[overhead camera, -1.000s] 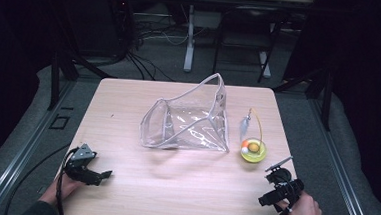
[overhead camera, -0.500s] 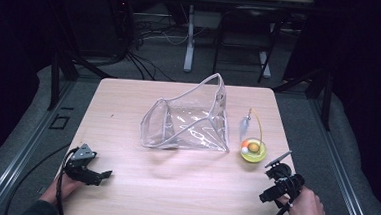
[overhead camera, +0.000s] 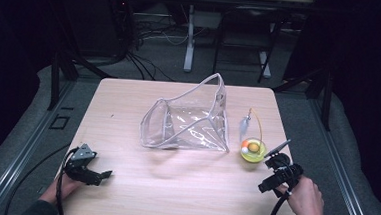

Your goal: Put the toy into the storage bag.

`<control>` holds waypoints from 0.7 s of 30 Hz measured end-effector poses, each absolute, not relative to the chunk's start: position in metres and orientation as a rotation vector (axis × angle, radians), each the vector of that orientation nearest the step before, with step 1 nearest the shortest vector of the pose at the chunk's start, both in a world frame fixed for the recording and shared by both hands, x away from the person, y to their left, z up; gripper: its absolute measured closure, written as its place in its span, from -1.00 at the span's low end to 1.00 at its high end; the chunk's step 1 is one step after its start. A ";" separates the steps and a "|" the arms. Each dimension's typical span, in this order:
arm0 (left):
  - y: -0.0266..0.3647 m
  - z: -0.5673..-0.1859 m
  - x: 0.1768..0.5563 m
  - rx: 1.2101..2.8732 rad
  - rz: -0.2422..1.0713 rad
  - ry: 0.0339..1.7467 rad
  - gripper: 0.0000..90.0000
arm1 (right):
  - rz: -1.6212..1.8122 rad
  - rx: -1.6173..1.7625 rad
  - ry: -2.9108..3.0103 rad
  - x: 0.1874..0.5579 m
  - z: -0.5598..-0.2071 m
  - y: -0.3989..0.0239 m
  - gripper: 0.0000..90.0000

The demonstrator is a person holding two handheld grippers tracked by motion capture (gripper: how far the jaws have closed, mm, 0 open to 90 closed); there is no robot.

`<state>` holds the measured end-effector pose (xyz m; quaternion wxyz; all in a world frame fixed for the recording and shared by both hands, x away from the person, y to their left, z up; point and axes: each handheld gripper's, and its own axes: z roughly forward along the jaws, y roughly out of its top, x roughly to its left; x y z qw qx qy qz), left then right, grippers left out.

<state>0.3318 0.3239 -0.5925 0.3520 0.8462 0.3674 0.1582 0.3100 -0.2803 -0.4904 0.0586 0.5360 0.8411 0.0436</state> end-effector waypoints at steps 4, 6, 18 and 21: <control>0.324 -0.593 0.332 2.189 0.409 0.951 -1.00 | 0.139 1.621 2.546 0.314 -0.487 -0.278 -0.87; 0.324 -0.593 0.332 2.189 0.409 0.952 -1.00 | 0.149 1.621 2.551 0.319 -0.482 -0.276 -0.87; 0.324 -0.593 0.332 2.189 0.409 0.952 -1.00 | 0.159 1.635 2.541 0.339 -0.460 -0.270 -0.90; 0.324 -0.592 0.332 2.190 0.410 0.951 -1.00 | 0.177 1.640 2.529 0.344 -0.456 -0.267 -0.90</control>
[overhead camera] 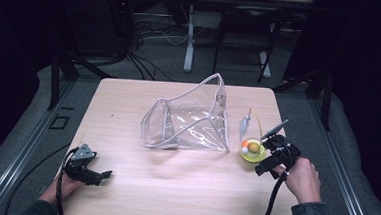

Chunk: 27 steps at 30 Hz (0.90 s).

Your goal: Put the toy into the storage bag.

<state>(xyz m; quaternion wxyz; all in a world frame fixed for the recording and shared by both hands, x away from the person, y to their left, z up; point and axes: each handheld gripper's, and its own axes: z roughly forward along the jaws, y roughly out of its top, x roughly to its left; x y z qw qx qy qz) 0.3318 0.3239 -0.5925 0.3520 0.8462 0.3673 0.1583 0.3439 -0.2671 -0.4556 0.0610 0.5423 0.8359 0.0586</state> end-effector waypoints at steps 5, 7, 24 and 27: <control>0.324 -0.592 0.332 2.190 0.409 0.951 -1.00 | 0.170 1.619 2.541 0.351 -0.447 -0.263 -0.89; 0.324 -0.592 0.332 2.190 0.409 0.951 -1.00 | 0.181 1.623 2.539 0.352 -0.445 -0.263 -0.89; 0.324 -0.593 0.332 2.190 0.409 0.951 -1.00 | 0.196 1.521 2.549 0.372 -0.413 -0.245 -0.90; 0.324 -0.592 0.332 2.190 0.409 0.950 -1.00 | 0.190 1.517 2.540 0.376 -0.408 -0.242 -0.92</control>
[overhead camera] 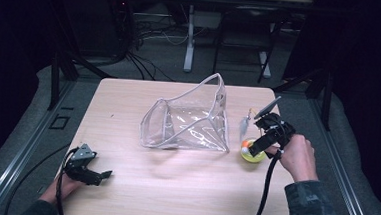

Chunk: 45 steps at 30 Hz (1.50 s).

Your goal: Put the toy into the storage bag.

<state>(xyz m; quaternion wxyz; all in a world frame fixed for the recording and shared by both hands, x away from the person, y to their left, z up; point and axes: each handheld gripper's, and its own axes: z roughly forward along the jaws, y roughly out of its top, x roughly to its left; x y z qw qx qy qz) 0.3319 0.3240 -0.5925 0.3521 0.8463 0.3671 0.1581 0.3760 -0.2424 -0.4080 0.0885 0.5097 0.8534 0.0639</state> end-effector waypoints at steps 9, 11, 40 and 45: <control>0.324 -0.593 0.332 2.189 0.408 0.951 -1.00 | 0.190 1.477 2.537 0.387 -0.397 -0.236 -0.69; 0.324 -0.593 0.332 2.190 0.408 0.950 -1.00 | 0.182 1.455 2.541 0.390 -0.396 -0.232 -0.59; 0.324 -0.593 0.332 2.190 0.408 0.949 -1.00 | 0.106 1.415 2.572 0.418 -0.385 -0.223 0.68; 0.324 -0.593 0.332 2.190 0.407 0.949 -1.00 | 0.107 1.429 2.578 0.421 -0.387 -0.221 0.87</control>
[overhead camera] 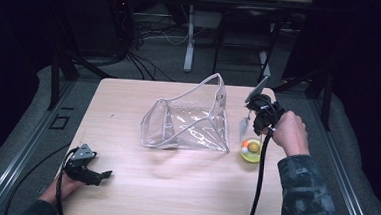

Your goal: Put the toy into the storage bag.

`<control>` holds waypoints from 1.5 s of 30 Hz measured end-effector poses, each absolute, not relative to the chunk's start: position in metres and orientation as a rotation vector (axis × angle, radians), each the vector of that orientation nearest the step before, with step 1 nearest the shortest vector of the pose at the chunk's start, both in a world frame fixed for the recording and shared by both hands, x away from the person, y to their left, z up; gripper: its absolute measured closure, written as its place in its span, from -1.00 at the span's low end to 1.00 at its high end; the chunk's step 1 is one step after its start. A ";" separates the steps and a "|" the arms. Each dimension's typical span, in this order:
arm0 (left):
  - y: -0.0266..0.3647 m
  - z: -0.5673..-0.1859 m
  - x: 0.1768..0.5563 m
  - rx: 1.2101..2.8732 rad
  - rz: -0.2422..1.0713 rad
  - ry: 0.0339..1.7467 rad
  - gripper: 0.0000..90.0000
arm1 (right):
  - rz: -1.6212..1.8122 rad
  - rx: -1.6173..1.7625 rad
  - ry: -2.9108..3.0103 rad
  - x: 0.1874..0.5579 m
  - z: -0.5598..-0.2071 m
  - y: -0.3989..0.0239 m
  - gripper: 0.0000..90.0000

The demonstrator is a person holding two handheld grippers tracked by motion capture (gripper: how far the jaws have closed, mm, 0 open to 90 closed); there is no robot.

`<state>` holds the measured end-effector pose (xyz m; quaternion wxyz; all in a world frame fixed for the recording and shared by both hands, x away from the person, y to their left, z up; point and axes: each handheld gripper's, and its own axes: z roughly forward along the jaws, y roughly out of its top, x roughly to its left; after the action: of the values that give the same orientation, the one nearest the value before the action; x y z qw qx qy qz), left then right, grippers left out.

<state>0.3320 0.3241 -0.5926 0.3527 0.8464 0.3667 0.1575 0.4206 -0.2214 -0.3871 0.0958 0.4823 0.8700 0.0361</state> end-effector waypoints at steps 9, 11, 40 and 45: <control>0.324 -0.593 0.332 2.188 0.405 0.949 -1.00 | 0.100 1.436 2.581 0.423 -0.386 -0.222 0.94; 0.324 -0.593 0.332 2.190 0.406 0.946 -1.00 | 0.086 1.432 2.589 0.423 -0.385 -0.223 0.94; 0.324 -0.593 0.332 2.183 0.401 0.953 -1.00 | 0.074 1.439 2.614 0.429 -0.363 -0.224 0.94; 0.324 -0.593 0.332 2.184 0.402 0.952 -1.00 | 0.064 1.435 2.622 0.429 -0.360 -0.222 0.94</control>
<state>0.3319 0.3237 -0.5928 0.3548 0.8451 0.3685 0.1554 0.4290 -0.2218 -0.3598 0.0756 0.4787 0.8745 0.0214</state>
